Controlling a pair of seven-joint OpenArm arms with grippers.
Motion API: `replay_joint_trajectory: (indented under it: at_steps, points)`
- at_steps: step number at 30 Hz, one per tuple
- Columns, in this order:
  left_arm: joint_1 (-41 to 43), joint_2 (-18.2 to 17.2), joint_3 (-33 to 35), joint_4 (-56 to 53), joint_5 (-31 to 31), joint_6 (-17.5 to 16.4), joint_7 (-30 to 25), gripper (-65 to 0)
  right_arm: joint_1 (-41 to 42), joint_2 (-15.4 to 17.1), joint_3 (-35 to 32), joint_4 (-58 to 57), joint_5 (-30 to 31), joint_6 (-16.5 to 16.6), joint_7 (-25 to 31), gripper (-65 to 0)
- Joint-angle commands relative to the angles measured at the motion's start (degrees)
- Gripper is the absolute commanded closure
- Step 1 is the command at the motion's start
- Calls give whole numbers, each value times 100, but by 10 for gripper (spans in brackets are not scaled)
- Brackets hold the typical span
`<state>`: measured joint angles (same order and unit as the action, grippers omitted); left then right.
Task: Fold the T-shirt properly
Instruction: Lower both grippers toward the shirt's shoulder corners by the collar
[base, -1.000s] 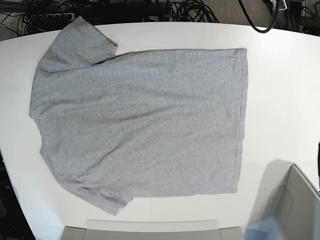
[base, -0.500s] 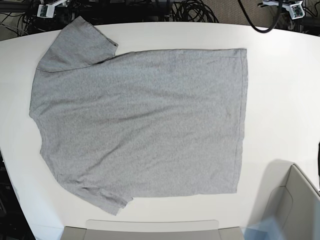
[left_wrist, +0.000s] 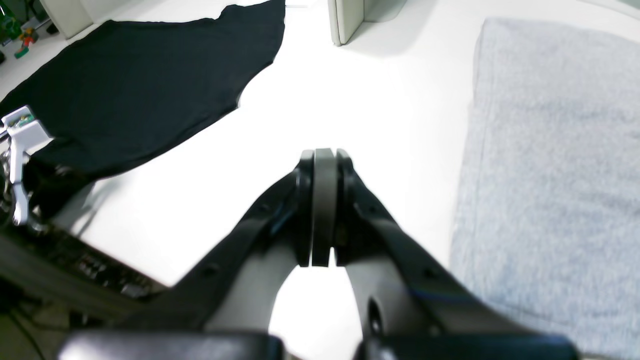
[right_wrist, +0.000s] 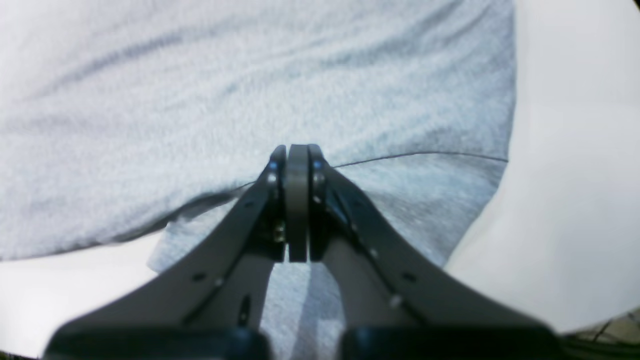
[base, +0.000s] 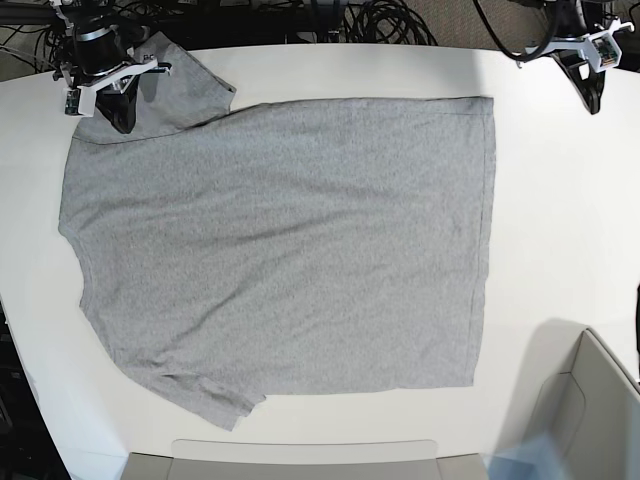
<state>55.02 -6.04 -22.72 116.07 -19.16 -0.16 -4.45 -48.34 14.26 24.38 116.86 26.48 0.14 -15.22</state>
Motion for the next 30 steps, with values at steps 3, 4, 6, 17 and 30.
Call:
replay_joint_trajectory:
  at_steps: [3, 4, 6, 17, 30]
  points:
    - [-179, -24, 184, 98, 4, 21, -149, -1, 135, 99, 72, 99, 583, 17, -188, -4]
    - [-206, -24, 263, 98, 4, 21, -149, -2, 170, 178, 72, 99, 803, 17, -284, -4]
    - [-215, -33, 421, 98, 4, 21, -149, -3, 196, 266, 81, 108, 1163, 25, -407, -4]
    - [-232, -68, 580, 107, 12, 21, -157, -4, 275, 284, 248, 108, 1392, 34, -416, -5]
    - [-320, -130, 764, 107, 30, 21, -149, -67, 231, 266, 327, 108, 1409, 34, -416, -32]
